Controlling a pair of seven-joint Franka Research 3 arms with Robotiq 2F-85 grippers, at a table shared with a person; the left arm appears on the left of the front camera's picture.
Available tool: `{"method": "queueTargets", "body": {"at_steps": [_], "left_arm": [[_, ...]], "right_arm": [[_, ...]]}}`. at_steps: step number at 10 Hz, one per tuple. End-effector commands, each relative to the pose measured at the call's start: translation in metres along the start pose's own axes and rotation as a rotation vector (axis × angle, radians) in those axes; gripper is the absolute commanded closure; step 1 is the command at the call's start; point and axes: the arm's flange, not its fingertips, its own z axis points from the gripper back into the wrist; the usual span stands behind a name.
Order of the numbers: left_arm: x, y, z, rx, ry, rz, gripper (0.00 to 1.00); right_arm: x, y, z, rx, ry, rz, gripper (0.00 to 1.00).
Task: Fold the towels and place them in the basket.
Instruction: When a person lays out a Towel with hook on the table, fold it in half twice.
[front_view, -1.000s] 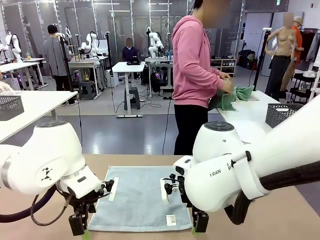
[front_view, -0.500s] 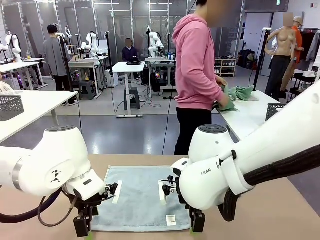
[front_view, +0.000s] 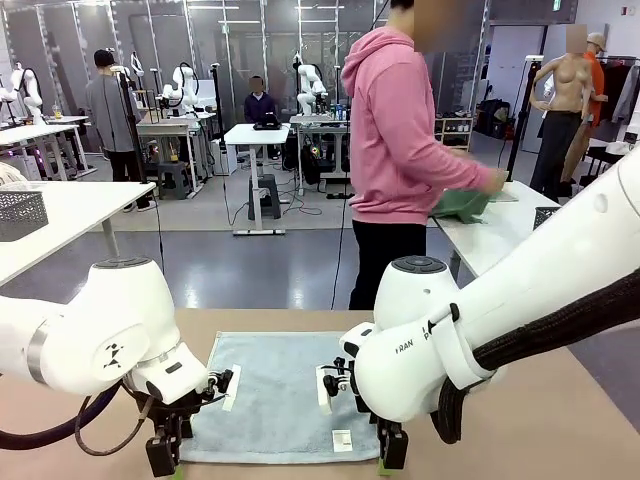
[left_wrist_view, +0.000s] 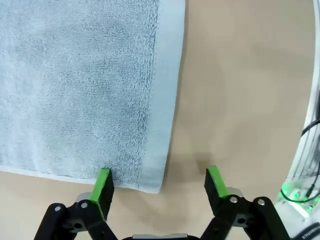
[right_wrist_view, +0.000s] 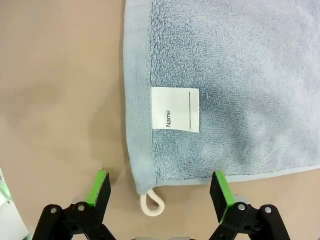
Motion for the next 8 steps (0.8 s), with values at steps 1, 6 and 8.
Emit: {"method": "queueTargets", "body": {"at_steps": [1,6,8], "left_arm": [[0.0025,0.0050,-0.0038,0.017,-0.009,0.001,0.34],[0.0035,0.0051,-0.0046,0.008,0.006,0.004,1.00],[0.0052,0.0062,-0.0053,0.001,0.007,-0.002,1.00]], "right_arm": [[0.0007,-0.0068,-0.0044,0.009,-0.027,0.012,0.00],[0.0002,-0.0090,-0.0036,0.022,-0.009,-0.018,1.00],[-0.0010,-0.0095,-0.0024,0.027,-0.012,-0.037,1.00]]}}
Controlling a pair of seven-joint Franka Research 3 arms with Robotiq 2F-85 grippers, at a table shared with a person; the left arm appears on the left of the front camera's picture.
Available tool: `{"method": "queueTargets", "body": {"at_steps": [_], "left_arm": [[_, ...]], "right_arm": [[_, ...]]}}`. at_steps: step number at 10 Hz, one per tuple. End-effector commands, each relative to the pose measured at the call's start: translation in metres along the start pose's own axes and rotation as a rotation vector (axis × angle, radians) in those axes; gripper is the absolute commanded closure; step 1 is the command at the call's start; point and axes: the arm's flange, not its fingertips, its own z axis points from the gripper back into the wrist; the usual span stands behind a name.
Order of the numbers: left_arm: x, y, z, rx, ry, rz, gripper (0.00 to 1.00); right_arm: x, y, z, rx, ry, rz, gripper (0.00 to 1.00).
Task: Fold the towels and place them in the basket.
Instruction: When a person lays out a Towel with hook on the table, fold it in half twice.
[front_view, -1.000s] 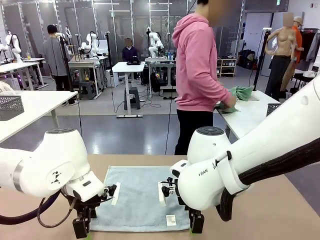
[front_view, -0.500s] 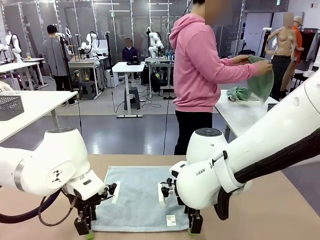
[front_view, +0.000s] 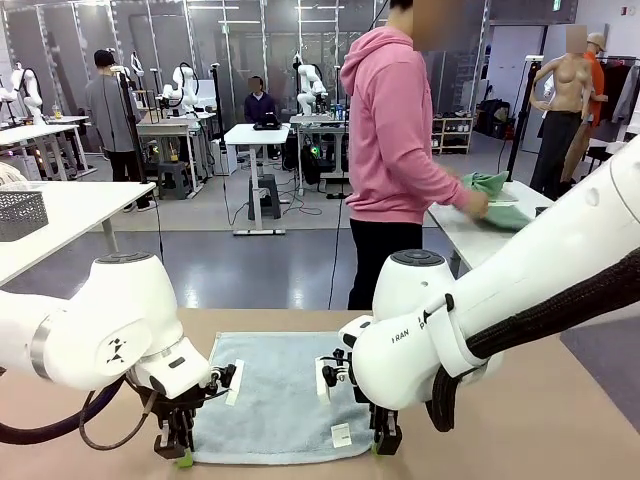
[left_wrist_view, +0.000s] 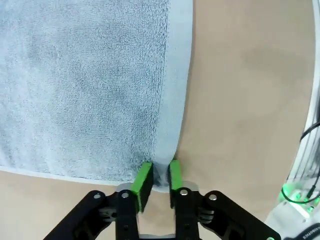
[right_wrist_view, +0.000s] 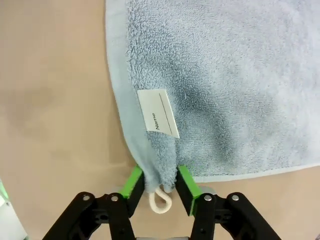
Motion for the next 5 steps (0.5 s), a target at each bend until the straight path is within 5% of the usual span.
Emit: {"method": "queueTargets", "body": {"at_steps": [1,5], "left_arm": [[0.0001,0.0031,-0.0129,-0.016,0.017,0.003,1.00],[0.0018,0.0004,-0.0038,0.007,0.009,0.026,1.00]], "right_arm": [[-0.0031,0.0040,-0.0064,0.033,-0.006,-0.021,1.00],[-0.0043,0.0077,-0.0032,0.021,0.022,-0.035,1.00]]}}
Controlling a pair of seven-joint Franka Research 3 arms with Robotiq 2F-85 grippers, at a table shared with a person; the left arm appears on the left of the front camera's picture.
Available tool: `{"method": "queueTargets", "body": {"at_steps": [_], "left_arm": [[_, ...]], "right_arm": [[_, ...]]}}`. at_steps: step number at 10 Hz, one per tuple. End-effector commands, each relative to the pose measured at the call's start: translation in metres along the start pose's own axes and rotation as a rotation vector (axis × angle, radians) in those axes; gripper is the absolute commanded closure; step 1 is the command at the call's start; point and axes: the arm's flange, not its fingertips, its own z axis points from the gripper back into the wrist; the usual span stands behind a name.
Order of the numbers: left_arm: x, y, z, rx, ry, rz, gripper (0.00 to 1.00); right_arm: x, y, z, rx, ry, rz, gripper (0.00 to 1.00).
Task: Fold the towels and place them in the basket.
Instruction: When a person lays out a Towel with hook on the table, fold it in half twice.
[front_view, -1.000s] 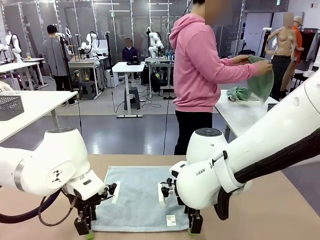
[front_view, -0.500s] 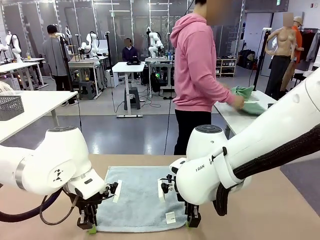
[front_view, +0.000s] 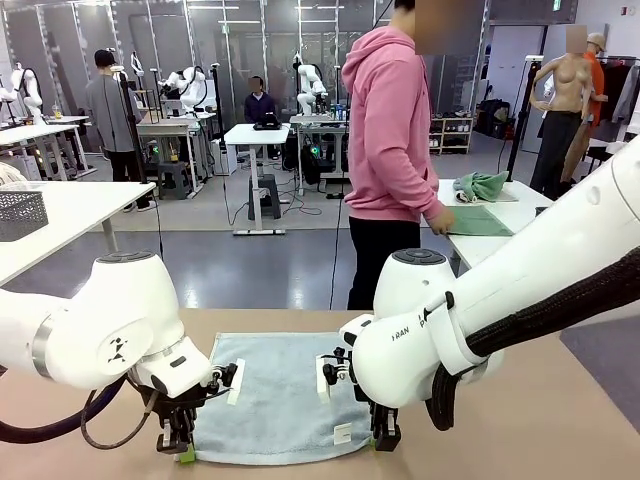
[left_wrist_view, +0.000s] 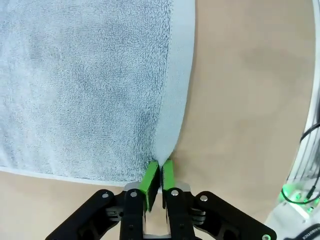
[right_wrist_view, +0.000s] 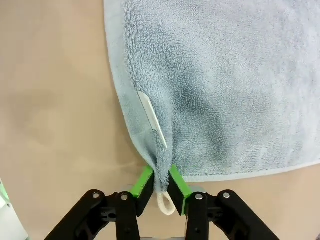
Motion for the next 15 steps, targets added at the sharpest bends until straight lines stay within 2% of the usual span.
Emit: {"method": "queueTargets", "body": {"at_steps": [1,2,4,6,8,11,12,13,15], "left_arm": [[0.000,-0.008,0.009,0.020,-0.007,0.018,1.00],[0.002,-0.017,0.026,0.006,-0.012,0.003,1.00],[0.013,-0.034,0.055,0.018,-0.017,-0.075,1.00],[0.020,-0.051,0.076,-0.045,-0.013,-0.085,1.00],[0.031,-0.067,0.093,-0.022,-0.035,-0.114,1.00],[0.023,-0.054,0.110,0.059,-0.059,-0.070,1.00],[0.022,-0.053,0.110,0.066,-0.071,-0.066,1.00],[0.021,-0.053,0.110,0.070,-0.081,-0.054,1.00],[0.022,-0.055,0.113,0.045,-0.061,-0.083,1.00]], "right_arm": [[-0.001,0.013,-0.001,-0.016,0.086,-0.035,1.00],[0.002,0.020,0.008,-0.012,0.051,-0.032,1.00],[0.005,0.029,0.032,-0.021,0.041,-0.010,0.97],[0.010,0.046,0.066,-0.039,-0.022,-0.011,0.97],[0.012,0.062,0.094,-0.038,-0.101,-0.030,0.97],[0.014,0.051,0.113,-0.029,-0.171,-0.076,0.97],[0.016,0.048,0.112,-0.014,-0.174,-0.068,0.97],[0.017,0.057,0.119,-0.060,-0.139,-0.073,0.97],[0.017,0.057,0.119,-0.060,-0.139,-0.073,0.97]]}}
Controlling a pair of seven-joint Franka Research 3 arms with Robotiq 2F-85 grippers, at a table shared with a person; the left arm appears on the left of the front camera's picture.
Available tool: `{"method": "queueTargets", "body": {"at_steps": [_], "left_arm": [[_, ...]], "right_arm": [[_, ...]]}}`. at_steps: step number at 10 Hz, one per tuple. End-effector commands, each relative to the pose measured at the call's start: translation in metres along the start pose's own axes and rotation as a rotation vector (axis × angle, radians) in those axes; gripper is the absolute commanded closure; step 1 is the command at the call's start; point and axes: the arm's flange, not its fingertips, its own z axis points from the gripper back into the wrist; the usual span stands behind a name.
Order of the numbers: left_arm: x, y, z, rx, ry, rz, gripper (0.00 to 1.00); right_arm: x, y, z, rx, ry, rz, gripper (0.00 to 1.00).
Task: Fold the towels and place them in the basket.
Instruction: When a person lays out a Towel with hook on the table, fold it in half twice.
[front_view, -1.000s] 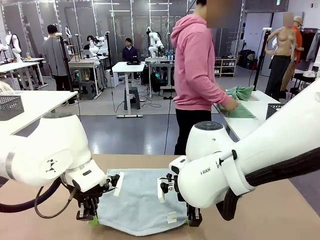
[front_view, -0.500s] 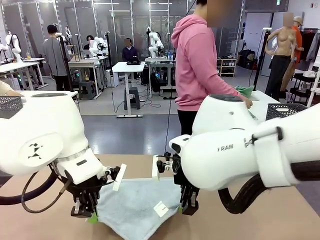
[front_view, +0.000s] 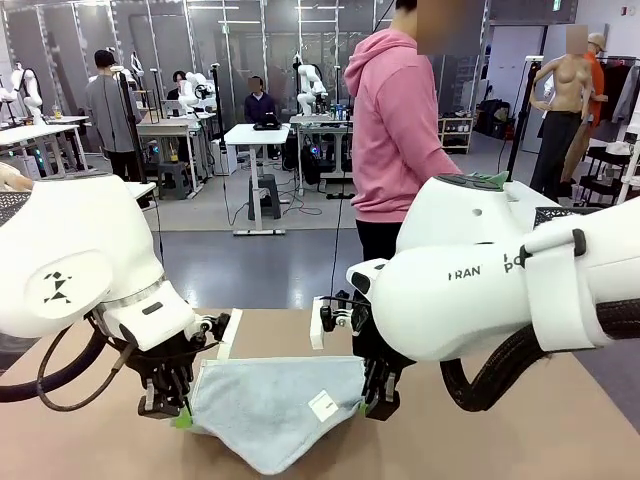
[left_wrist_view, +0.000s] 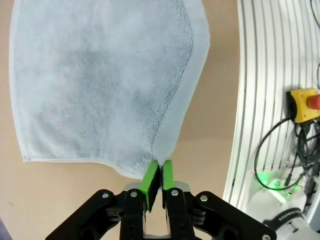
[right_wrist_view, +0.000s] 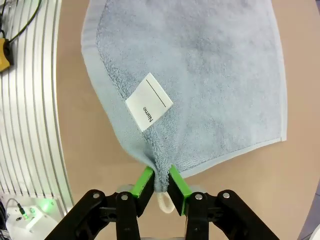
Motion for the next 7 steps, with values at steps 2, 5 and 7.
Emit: {"method": "queueTargets", "body": {"at_steps": [2,5,7], "left_arm": [[0.002,-0.002,-0.001,-0.004,0.006,-0.007,1.00],[-0.009,0.035,0.012,-0.019,-0.005,-0.025,0.93],[-0.017,0.081,0.008,-0.045,0.002,-0.069,0.93]], "right_arm": [[0.000,0.000,0.000,0.000,0.000,0.000,0.83],[0.020,-0.056,0.010,-0.006,0.058,-0.049,0.83],[0.027,-0.102,-0.003,0.047,0.041,-0.047,0.83]]}}
